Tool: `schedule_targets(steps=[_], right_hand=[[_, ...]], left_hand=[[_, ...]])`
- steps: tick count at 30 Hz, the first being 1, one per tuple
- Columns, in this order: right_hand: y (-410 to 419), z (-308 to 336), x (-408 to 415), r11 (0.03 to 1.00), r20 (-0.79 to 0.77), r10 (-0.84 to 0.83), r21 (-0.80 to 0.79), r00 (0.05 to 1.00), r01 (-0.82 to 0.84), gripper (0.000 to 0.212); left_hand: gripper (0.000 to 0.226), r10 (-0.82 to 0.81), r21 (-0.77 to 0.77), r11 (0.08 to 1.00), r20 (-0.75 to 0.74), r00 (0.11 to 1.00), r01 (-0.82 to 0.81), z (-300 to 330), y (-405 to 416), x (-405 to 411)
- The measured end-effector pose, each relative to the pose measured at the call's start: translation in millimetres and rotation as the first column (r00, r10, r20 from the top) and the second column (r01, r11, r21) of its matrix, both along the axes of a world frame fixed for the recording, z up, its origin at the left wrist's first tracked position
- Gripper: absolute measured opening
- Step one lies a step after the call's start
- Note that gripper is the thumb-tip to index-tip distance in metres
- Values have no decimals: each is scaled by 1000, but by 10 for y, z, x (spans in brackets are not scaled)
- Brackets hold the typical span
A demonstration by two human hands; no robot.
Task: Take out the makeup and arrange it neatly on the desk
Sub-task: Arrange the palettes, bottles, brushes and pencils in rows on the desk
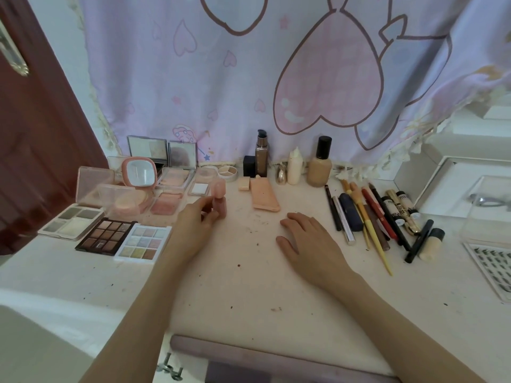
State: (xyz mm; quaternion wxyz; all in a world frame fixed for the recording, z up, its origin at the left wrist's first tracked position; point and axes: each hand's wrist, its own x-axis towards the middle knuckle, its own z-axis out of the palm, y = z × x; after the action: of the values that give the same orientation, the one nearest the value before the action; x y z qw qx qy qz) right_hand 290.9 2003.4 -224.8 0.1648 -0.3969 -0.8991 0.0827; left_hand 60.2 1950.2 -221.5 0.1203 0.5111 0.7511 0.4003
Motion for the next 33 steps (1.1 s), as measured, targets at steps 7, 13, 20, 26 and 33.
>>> schedule_targets(steps=[7,13,20,26,33], right_hand=[[-3,41,14,998,-10,14,-65,1000,-14,44],[-14,183,256,993,-284,-53,-116,957,20,25],[340,365,710,909,-68,-405,83,912,409,26],[422,381,697,881,73,-472,85,879,466,40],[500,471,557,850,196,-523,47,829,525,44]], left_hand=[[59,120,-46,992,77,990,-117,22,-194,120],[32,19,42,999,-269,963,-8,-56,-540,579],[44,-376,-234,926,-505,777,296,-58,-204,965],[51,-445,-374,885,-510,736,277,-107,163,1172],[49,-435,-335,893,-472,767,300,-89,155,1166]])
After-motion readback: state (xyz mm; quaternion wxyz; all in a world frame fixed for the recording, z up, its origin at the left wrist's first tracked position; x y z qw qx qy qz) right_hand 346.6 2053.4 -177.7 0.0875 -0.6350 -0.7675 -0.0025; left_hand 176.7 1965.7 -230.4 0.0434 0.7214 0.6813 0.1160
